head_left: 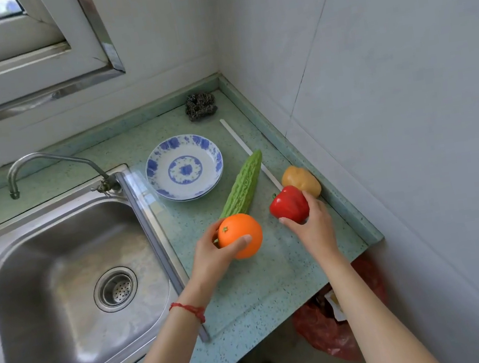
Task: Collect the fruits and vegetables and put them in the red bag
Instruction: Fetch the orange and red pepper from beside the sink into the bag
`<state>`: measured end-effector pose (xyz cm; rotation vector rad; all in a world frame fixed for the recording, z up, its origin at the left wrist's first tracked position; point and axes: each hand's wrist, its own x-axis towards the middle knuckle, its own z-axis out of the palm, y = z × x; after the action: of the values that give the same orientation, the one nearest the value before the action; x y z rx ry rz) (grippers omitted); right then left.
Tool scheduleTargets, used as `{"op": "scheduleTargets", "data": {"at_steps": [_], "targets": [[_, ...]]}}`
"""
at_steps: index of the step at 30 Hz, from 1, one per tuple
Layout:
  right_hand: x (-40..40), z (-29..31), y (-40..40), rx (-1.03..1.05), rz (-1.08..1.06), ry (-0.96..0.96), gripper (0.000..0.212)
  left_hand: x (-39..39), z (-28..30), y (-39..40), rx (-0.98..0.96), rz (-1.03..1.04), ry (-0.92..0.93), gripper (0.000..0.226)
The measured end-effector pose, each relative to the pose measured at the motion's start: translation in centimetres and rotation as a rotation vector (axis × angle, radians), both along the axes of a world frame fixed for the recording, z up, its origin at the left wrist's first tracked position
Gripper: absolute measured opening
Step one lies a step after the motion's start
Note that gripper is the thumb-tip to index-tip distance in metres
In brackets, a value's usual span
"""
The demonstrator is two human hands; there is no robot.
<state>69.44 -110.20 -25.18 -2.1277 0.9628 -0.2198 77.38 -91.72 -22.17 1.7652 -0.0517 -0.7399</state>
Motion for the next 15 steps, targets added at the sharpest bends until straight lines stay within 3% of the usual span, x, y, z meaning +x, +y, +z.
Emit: {"op": "scheduleTargets", "data": {"at_steps": [15], "targets": [[-2.7,1.7,1.6,0.233,0.023,-0.139,0.072,-2.8,0.9,2.6,-0.096,0.21,0.028,0.044]]}}
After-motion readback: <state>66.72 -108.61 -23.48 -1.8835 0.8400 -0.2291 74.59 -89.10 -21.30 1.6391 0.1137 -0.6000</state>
